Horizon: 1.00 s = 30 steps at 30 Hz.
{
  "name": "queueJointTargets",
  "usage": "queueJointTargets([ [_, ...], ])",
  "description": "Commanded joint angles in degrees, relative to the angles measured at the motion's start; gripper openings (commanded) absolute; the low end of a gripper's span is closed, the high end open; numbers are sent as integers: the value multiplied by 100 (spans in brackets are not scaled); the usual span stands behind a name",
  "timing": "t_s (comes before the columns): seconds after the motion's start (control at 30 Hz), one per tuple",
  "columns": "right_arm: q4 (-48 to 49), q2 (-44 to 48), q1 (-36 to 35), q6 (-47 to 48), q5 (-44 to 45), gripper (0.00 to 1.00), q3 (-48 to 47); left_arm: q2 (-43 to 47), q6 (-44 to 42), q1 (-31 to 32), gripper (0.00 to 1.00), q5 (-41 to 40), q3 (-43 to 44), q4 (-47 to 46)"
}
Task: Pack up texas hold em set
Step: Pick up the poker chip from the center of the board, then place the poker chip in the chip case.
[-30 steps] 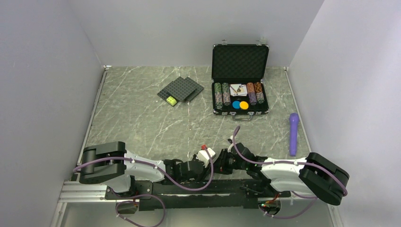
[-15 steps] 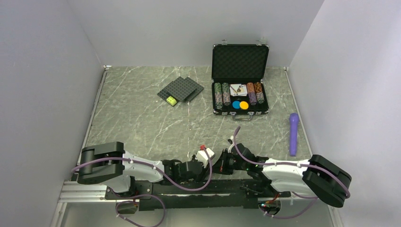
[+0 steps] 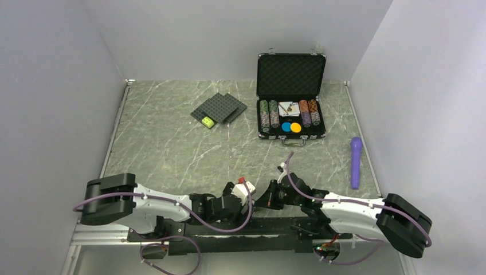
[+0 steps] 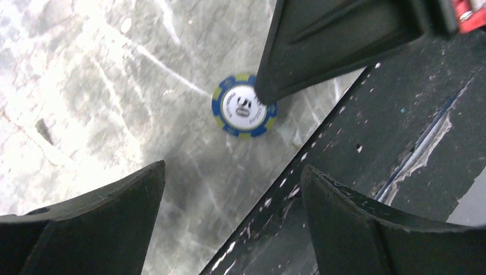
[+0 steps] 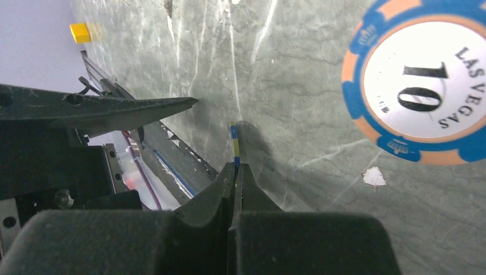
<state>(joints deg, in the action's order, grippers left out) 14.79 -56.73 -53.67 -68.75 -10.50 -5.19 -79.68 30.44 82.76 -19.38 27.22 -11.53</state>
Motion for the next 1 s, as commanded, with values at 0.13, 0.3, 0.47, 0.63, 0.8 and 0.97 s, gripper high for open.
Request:
queueJointTargets([
  [0.13, -1621, 580, 11, 994, 596, 0, -1104, 1147, -547, -85, 99, -21, 298, 1814],
  [0.3, -2540, 592, 194, 1929, 805, 0, -2085, 1885, -839, -904, 100, 676, 670, 2653],
  [0.47, -3001, 159, 909, 3202, 573, 0, -3011, 2131, -1277, -2383, 99, 1813, 1349, 3505],
  [0.63, -3254, -505, 2306, 4800, -99, 0, -3794, 1642, -1920, -3921, 99, 2983, 2444, 4211],
  [0.8, -3531, -1330, 2902, 6498, 76, 0, -4764, 1244, -2548, -4981, 100, 3268, 3404, 4447],
  [0.97, -3091, -1848, 2968, 8254, -41, 0, -5092, 1460, -2738, -5448, 99, 3242, 3085, 3760],
])
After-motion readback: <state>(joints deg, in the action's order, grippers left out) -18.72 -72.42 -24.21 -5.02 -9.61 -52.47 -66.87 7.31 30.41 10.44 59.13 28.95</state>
